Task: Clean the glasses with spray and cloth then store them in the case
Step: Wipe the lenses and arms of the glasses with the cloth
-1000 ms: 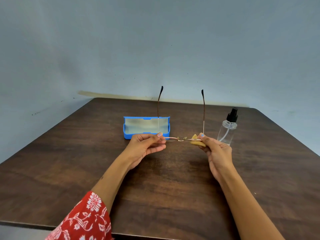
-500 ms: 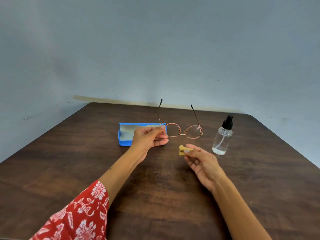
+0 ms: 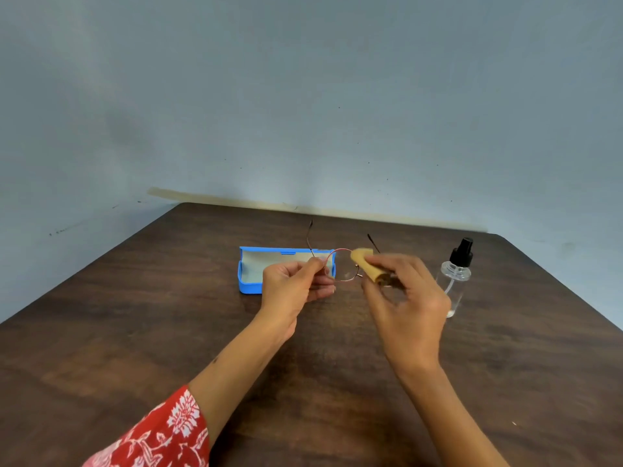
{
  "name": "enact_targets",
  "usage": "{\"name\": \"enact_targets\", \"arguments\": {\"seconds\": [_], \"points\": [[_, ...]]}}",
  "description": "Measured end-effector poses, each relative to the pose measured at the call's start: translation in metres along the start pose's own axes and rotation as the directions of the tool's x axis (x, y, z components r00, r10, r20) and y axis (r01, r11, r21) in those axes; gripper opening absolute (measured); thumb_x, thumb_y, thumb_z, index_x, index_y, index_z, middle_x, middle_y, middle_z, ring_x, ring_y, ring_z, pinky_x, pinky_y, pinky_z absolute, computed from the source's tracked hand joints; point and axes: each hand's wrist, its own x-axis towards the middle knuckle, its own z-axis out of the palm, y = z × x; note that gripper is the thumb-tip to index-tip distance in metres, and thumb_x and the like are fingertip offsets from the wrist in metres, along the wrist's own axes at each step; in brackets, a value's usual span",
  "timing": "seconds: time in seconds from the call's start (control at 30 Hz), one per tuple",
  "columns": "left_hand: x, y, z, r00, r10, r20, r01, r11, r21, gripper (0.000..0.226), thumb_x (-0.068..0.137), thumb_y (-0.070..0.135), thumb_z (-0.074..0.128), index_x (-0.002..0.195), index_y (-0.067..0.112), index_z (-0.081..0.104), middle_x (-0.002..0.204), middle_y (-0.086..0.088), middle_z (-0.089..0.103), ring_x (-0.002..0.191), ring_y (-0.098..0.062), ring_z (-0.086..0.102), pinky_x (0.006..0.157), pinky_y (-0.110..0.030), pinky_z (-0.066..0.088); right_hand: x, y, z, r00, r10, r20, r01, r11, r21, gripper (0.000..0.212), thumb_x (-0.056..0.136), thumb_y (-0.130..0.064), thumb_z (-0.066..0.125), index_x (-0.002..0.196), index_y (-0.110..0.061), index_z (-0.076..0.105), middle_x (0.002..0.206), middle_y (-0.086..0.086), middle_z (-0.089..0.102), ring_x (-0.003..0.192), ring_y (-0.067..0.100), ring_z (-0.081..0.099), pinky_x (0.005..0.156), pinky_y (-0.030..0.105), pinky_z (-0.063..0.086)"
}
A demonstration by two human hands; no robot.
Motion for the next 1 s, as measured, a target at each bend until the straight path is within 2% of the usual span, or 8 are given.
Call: {"name": "enact_targets", "arguments": {"seconds": [0.1, 0.17, 0.3, 0.4, 0.53, 0.73, 0.9, 1.0], "points": [[-0.002, 0.003, -0.001, 1.000, 0.000, 0.005, 0.000, 1.000, 0.009, 0.019, 0.082, 0.014, 0.069, 0.066, 0.004, 0.069, 0.054, -0.004, 0.067, 0.053, -0.012, 0.066, 0.052, -0.021, 0.054, 0.014, 0.002, 0.011, 0.936, -0.345, 0.066, 0.350, 0.897, -0.270, 0.017, 0.069, 0.008, 0.074, 0.083, 0.000, 0.072, 0.084, 0.011, 0.069, 0.077, 0.021, 0.066, 0.068, 0.025, 0.053], [-0.002, 0.005, -0.002, 1.000, 0.004, -0.004, -0.004, 1.000, 0.004, 0.019, 0.083, 0.012, 0.067, 0.066, 0.003, 0.069, 0.053, -0.003, 0.066, 0.052, -0.012, 0.066, 0.051, -0.020, 0.053, 0.016, 0.005, 0.019, 0.897, -0.423, 0.127, 0.441, 0.840, -0.317, 0.011, 0.072, 0.009, 0.072, 0.080, 0.002, 0.072, 0.081, 0.012, 0.070, 0.072, 0.027, 0.067, 0.063, 0.032, 0.055], [0.000, 0.007, -0.003, 1.000, 0.025, -0.011, -0.025, 0.999, -0.024, 0.021, 0.086, 0.005, 0.059, 0.068, 0.004, 0.070, 0.053, -0.003, 0.067, 0.050, -0.010, 0.064, 0.049, -0.018, 0.051, 0.004, 0.010, 0.030, 0.852, -0.475, 0.221, 0.523, 0.797, -0.303, 0.015, 0.086, 0.000, 0.058, 0.081, 0.000, 0.072, 0.078, 0.010, 0.070, 0.068, 0.027, 0.066, 0.059, 0.033, 0.055], [0.002, 0.008, -0.006, 0.999, 0.023, -0.024, -0.024, 0.999, -0.027, 0.020, 0.087, 0.005, 0.060, 0.070, 0.002, 0.069, 0.053, -0.002, 0.067, 0.049, -0.009, 0.063, 0.048, -0.018, 0.052, -0.001, 0.014, 0.030, 0.854, -0.441, 0.275, 0.511, 0.809, -0.291, 0.014, 0.085, -0.001, 0.059, 0.086, 0.000, 0.073, 0.084, 0.010, 0.071, 0.074, 0.025, 0.068, 0.065, 0.032, 0.057], [0.004, 0.006, -0.006, 0.999, 0.008, -0.033, -0.007, 1.000, 0.005, 0.019, 0.085, 0.007, 0.064, 0.066, 0.002, 0.068, 0.052, -0.005, 0.065, 0.048, -0.012, 0.064, 0.048, -0.018, 0.052, 0.003, 0.023, 0.024, 0.924, -0.340, 0.175, 0.381, 0.856, -0.350, 0.019, 0.070, 0.009, 0.075, 0.087, 0.002, 0.073, 0.087, 0.012, 0.071, 0.077, 0.025, 0.068, 0.069, 0.030, 0.055], [0.001, 0.004, -0.004, 0.998, 0.058, -0.008, -0.058, 0.998, -0.002, 0.020, 0.087, 0.004, 0.059, 0.070, 0.004, 0.070, 0.054, -0.001, 0.067, 0.048, -0.007, 0.062, 0.047, -0.017, 0.049, -0.010, 0.012, 0.033, 0.882, -0.386, 0.272, 0.453, 0.853, -0.260, 0.019, 0.086, -0.006, 0.058, 0.096, 0.003, 0.071, 0.096, 0.014, 0.069, 0.085, 0.028, 0.067, 0.079, 0.031, 0.052], [0.004, 0.003, -0.006, 0.998, 0.041, -0.037, -0.041, 0.999, -0.001, 0.019, 0.084, 0.004, 0.062, 0.066, 0.000, 0.067, 0.052, -0.005, 0.064, 0.048, -0.012, 0.062, 0.049, -0.019, 0.052, -0.006, 0.016, 0.029, 0.942, -0.284, 0.180, 0.329, 0.888, -0.321, 0.022, 0.074, 0.007, 0.070, 0.095, 0.005, 0.071, 0.095, 0.017, 0.069, 0.084, 0.029, 0.067, 0.078, 0.031, 0.052], [0.004, 0.001, -0.006, 0.998, 0.056, -0.024, -0.056, 0.998, 0.007, 0.021, 0.084, 0.006, 0.063, 0.064, 0.003, 0.067, 0.052, -0.003, 0.064, 0.049, -0.011, 0.062, 0.048, -0.020, 0.051, -0.009, 0.012, 0.033, 0.941, -0.287, 0.180, 0.330, 0.896, -0.296, 0.026, 0.073, -0.002, 0.074, 0.097, 0.005, 0.070, 0.097, 0.017, 0.068, 0.087, 0.029, 0.066, 0.082, 0.028, 0.050]]}}
